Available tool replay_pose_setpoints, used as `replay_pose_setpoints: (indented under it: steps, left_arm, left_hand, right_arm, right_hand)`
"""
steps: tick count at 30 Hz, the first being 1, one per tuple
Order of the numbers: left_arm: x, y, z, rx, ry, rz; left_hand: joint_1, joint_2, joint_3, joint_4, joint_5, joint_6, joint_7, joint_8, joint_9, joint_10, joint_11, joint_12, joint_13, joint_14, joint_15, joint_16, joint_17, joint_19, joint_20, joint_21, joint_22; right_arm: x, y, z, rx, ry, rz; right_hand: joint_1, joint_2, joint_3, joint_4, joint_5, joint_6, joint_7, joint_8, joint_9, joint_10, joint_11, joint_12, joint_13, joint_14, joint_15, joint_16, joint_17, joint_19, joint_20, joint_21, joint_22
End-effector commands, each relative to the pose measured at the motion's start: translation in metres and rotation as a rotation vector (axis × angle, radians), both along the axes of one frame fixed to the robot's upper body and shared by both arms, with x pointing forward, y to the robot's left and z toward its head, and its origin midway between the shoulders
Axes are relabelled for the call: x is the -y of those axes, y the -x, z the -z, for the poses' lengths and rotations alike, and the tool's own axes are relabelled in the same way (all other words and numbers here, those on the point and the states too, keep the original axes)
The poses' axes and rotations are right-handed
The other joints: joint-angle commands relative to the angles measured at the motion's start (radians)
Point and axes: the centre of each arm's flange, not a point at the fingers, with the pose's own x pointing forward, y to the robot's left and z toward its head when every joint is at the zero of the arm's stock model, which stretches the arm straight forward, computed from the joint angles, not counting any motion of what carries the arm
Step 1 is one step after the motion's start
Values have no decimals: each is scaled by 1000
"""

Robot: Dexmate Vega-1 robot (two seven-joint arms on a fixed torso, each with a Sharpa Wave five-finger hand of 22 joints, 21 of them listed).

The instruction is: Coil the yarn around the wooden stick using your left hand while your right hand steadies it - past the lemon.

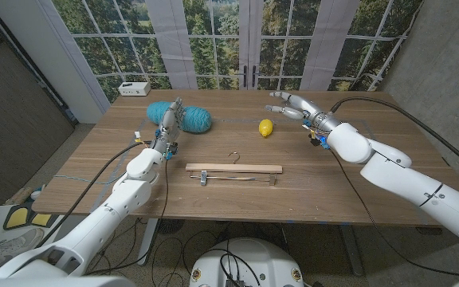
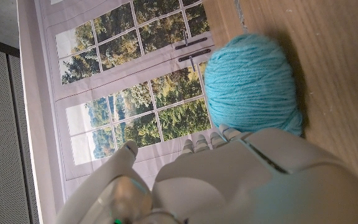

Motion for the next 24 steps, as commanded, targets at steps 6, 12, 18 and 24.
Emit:
replay_pose_setpoints:
  steps: [6,12,18,24]
  left_arm:
    - [2,-4,-2,6,-2,19]
    - [1,-1,0,6,-4,15]
    - [1,2,1,10,-4,27]
    - [0,7,2,13,-2,23]
  left_hand:
    - [13,45,1,-8,3,-183,5,3,1,-184,10,-1,3,-201,7,-3,2,-13,9,-1,1]
    - [14,45,1,-8,3,-183,7,2,1,-186,12,-2,3,-203,7,-5,2,-14,10,-3,1]
    - [14,45,1,-8,3,-183,8,2,1,-187,15,-3,3,-205,8,-6,3,-15,10,-4,1]
    - [15,46,1,-8,3,-179,9,2,1,-186,17,-4,3,-204,9,-6,3,-15,10,-6,1]
  right_arm:
    - [-13,31,9,31,175,90]
    - [-24,49,18,66,233,121]
    - [-35,64,26,94,291,150]
    - [-42,74,33,113,333,191]
  right_hand:
    - [15,-2,0,-13,-3,9,-10,-3,3,28,-7,2,2,44,-27,14,3,19,7,3,3]
    - [27,-7,0,-24,-3,16,-6,-4,3,53,-9,7,3,62,-45,17,4,34,8,6,3]
    - [43,-18,0,-37,-2,16,4,-7,4,72,-8,9,6,79,-55,19,4,47,2,8,4]
    - [54,-28,-4,-42,1,21,13,-7,5,94,-4,13,9,115,-66,32,11,78,-8,17,6]
